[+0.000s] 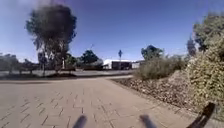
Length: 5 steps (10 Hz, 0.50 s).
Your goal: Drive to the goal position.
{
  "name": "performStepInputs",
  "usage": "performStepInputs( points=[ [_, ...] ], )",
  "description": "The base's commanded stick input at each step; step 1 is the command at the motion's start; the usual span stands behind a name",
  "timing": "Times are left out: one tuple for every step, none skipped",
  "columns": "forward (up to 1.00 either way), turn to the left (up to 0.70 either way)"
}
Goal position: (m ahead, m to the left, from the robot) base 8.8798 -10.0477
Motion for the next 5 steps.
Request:
performStepInputs(
  points=[
    [1.0, 0.27],
    [1.0, 0.27],
    [1.0, 0.27],
    [1.0, 0.27],
    [1.0, 0.27]
  ],
)
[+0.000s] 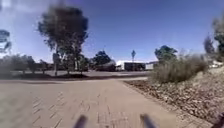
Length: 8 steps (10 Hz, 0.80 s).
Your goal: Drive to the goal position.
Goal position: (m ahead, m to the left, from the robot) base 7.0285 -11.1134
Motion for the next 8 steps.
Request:
performStepInputs(
  points=[
    [1.0, 0.27],
    [1.0, 0.27],
    [1.0, 0.27],
    [1.0, 0.27],
    [1.0, 0.27],
    [1.0, 0.27],
    [1.0, 0.0],
    [1.0, 0.0]
  ],
)
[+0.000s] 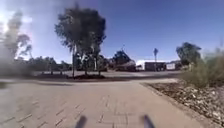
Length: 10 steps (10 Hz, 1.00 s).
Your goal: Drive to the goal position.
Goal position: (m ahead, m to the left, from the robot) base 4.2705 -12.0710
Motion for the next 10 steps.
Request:
performStepInputs(
  points=[
    [1.0, 0.0],
    [1.0, 0.0],
    [1.0, 0.0],
    [1.0, 0.0],
    [1.0, 0.0],
    [1.0, 0.0],
    [1.0, 0.0],
    [1.0, 0.0],
    [1.0, 0.0],
    [1.0, 0.0]
  ],
)
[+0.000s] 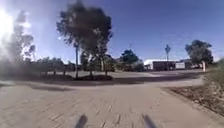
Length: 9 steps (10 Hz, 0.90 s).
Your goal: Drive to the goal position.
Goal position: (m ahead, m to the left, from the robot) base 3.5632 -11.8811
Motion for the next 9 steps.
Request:
performStepInputs(
  points=[
    [1.0, -0.27],
    [1.0, -0.27],
    [1.0, -0.27],
    [1.0, -0.27],
    [1.0, -0.27],
    [1.0, -0.27],
    [1.0, -0.27],
    [1.0, -0.27],
    [1.0, -0.27]
  ],
)
